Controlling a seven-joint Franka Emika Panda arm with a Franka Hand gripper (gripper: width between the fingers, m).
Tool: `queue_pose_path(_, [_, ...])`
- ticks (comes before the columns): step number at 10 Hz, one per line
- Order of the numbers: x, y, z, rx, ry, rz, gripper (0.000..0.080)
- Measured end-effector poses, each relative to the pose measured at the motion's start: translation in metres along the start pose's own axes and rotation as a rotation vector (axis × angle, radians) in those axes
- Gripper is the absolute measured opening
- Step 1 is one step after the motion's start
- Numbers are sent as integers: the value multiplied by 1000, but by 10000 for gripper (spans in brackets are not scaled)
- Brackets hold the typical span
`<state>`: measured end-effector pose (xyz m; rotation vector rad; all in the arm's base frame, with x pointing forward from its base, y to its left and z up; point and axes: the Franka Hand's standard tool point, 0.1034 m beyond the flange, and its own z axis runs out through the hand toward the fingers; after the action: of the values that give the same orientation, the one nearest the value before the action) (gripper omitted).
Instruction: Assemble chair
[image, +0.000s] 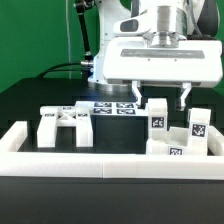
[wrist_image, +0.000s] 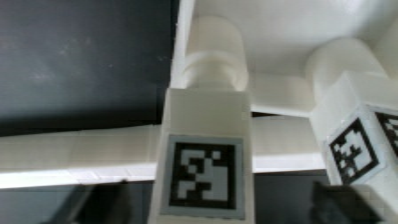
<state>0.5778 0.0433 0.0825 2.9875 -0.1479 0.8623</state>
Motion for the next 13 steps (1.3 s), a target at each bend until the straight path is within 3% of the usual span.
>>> queue_pose_path(4, [4,6,-2,-4,-6,-18,647])
queue_pose_path(7, [22,16,-19,3,-19,-41,649])
queue_pose_path(10, [16,14,-15,6,-58,-42,649])
queue_pose_path(11, [11,15,-11,6,-95,-41,649])
queue_pose_path(12, [8,15,-9,16,-218,-31,649])
queue_pose_path(13, [17,14,-10,26,-297,-22,649])
